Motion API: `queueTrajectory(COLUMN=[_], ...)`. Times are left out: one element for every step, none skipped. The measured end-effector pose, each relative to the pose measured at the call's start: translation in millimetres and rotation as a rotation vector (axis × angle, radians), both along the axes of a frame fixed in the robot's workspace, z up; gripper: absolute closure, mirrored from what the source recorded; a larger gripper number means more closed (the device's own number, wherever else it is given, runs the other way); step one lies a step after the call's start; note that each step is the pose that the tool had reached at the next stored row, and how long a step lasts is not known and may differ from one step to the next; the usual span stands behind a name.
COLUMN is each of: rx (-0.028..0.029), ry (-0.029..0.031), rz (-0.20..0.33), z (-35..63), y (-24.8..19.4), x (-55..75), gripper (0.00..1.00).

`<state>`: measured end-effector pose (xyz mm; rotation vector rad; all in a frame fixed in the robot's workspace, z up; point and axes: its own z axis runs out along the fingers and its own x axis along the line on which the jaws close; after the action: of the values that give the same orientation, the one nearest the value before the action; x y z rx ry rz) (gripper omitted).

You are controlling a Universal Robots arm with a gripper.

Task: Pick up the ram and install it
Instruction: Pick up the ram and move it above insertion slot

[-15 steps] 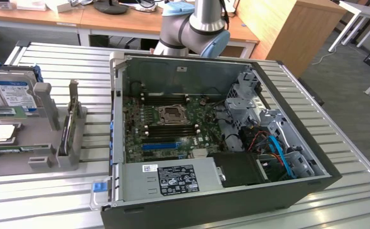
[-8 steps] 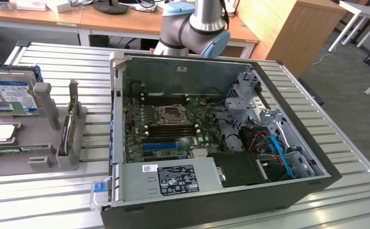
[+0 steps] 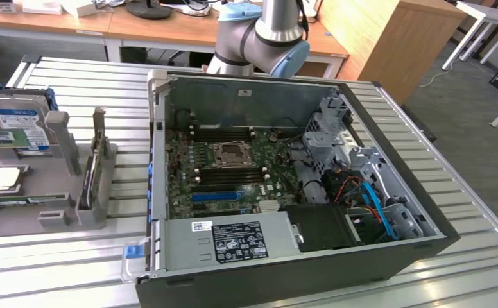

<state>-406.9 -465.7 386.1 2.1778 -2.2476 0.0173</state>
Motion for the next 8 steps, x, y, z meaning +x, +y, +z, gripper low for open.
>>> queueTrajectory(rx=[0.0001, 0.0001, 0.0, 0.0, 0.0001, 0.0001, 0.0001, 0.0001], ry=[-0.0001, -0.0003, -0.0003, -0.0004, -0.0005, -0.0006, -0.0007, -0.0007], rz=[0.0, 0.0, 0.0, -0.001, -0.001, -0.001, -0.001, -0.002], z=[1.8, 3.7, 5.5, 7.3, 8.9, 10.6, 12.3, 14.1], y=[0.0, 0.0, 0.0, 0.0, 0.0, 0.0, 0.0, 0.0], x=[0.0, 0.0, 0.1, 0.1, 0.1, 0.1, 0.1, 0.1], gripper=[0.88, 0.88, 0.88, 0.88, 0.88, 0.88, 0.88, 0.88])
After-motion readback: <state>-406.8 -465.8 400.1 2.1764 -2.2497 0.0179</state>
